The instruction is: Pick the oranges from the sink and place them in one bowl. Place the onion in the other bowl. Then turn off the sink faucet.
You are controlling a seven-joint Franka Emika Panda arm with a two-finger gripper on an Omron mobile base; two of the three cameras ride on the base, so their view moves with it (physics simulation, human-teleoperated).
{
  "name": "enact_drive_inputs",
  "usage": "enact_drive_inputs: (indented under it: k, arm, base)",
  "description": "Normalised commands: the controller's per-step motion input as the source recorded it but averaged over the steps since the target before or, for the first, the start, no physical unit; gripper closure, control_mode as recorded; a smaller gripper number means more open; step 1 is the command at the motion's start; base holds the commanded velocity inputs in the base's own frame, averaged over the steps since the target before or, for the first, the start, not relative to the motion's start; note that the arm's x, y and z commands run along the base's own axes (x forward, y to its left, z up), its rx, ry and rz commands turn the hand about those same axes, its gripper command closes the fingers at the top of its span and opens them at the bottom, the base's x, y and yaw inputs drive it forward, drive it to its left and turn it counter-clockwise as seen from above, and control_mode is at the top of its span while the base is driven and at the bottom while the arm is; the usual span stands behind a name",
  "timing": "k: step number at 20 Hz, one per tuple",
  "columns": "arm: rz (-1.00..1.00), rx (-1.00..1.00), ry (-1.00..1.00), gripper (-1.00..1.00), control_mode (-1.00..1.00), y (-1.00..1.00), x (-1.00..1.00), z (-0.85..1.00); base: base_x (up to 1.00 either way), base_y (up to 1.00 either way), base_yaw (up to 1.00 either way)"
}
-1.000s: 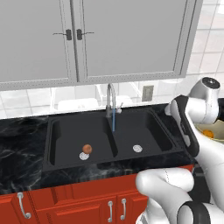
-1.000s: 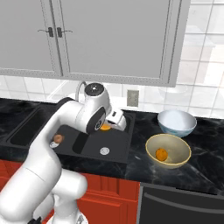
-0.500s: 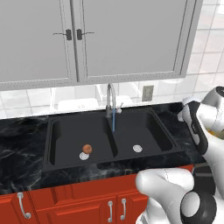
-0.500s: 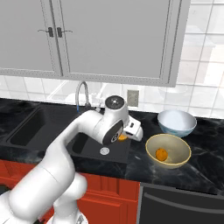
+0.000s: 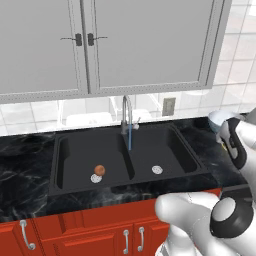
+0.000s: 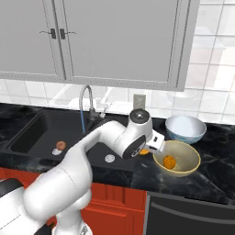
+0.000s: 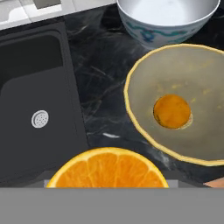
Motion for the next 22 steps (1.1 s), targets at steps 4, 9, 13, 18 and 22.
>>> enact_drive_inputs:
  k: [4,9,13,18,22]
  arm:
    - [-0.01,0.0,0.07,1.0,-1.0,-0.45,0.0,-0.07]
    - [-0.03,0.0,0.07,1.0,-1.0,-0.46,0.0,-0.03]
    - [-0.03,0.0,0.06,1.0,-1.0,-0.43,0.0,-0.02]
    - [-0.02,0.0,0.01,1.0,-1.0,-0.33,0.01,-0.09]
    - [0.0,0.0,0.0,1.0,-1.0,-0.24,0.13,-0.15]
  base:
    - [0.0,0.0,0.0]
    - [0.0,0.0,0.0]
    - [0.0,0.0,0.0]
    - [0.0,0.0,0.0]
    - [0.0,0.0,0.0]
